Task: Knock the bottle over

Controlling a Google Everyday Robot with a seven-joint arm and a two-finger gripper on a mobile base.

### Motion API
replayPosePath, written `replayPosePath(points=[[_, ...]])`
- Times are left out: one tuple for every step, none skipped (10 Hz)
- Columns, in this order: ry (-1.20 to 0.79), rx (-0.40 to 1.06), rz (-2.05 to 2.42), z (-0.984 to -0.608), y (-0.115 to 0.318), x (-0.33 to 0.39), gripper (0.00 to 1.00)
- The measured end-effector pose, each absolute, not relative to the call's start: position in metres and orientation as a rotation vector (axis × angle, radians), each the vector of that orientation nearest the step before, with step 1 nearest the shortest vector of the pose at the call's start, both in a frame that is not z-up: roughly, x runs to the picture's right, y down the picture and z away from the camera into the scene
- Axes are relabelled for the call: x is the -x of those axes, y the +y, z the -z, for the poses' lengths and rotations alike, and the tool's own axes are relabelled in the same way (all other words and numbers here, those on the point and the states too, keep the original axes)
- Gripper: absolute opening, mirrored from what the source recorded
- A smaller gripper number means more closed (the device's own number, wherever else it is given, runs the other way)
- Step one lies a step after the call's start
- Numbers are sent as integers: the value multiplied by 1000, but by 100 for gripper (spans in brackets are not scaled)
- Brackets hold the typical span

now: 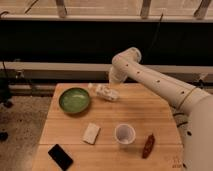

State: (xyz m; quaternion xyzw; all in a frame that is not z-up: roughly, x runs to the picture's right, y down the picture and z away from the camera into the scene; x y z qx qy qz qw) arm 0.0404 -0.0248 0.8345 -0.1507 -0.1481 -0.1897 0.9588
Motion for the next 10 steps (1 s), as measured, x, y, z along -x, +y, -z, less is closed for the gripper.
replayPosePath(points=[[-309,302,391,-830,-24,-39,0],[-334,303,394,-822,-22,-36,0],[-352,307,394,-817,-20,-37,3],[-367,315,389,-812,-18,-43,7],[-362,315,389,-811,-16,-44,6],[-344,309,390,-815,-18,-42,0],[-337,305,394,-820,-22,-38,0],[-338,305,397,-820,-24,-35,0],[-342,307,404,-817,-22,-35,0],[-343,307,409,-815,-20,-35,0]])
